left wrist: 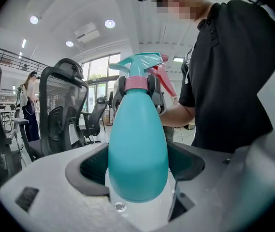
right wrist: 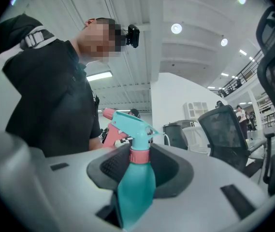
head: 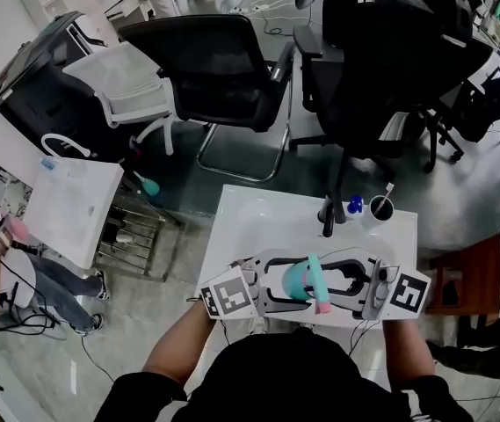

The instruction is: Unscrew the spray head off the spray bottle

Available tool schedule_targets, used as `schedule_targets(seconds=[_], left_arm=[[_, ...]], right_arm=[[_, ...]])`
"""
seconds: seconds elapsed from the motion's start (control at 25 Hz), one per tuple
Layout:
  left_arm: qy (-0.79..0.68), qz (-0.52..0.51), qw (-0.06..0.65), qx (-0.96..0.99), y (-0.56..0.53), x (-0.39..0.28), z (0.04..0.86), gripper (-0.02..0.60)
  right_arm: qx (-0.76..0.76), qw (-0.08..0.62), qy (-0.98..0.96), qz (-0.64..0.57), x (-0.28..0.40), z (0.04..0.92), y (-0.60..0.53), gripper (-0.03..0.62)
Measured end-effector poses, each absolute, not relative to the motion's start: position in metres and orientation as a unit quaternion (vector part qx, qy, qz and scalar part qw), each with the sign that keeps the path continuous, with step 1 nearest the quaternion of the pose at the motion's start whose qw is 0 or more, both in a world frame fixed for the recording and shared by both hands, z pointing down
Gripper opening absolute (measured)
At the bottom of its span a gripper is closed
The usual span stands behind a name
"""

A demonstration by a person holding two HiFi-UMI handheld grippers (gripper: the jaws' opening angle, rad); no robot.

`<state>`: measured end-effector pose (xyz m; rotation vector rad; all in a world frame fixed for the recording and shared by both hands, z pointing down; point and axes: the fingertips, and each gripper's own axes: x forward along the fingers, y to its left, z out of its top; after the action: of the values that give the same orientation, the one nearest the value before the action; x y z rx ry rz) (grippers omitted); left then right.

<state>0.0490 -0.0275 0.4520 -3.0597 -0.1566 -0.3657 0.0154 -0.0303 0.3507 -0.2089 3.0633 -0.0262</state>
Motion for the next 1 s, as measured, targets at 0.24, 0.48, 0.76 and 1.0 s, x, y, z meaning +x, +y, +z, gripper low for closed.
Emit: schedule_targets(seconds=[0.24,0.48,0.76,1.0], left_arm=[[-0.047,-0.132,0.033,-0.989,-0.03,0.048,0.455,0.383],[0.008,-0.143,0.012,-0.99,-0.05,0.047,0.463,0.382],[0.106,-0.153,-0.01,-0.982,-0.081,0.041,0.474,0.382],[0.182,-0.158,-0.005,-0.97,-0.101,0.036,0.477,0.382]], right_arm=[[-0.068,0.037,0.997,-0.013,0.018,0.354,-0.031,0.137],[-0.128,0.033,0.991,-0.004,0.018,0.361,-0.051,0.143],[-0.272,0.026,0.962,-0.019,0.019,0.376,-0.086,0.235],[-0.353,0.038,0.935,-0.017,0.017,0.374,-0.09,0.232]])
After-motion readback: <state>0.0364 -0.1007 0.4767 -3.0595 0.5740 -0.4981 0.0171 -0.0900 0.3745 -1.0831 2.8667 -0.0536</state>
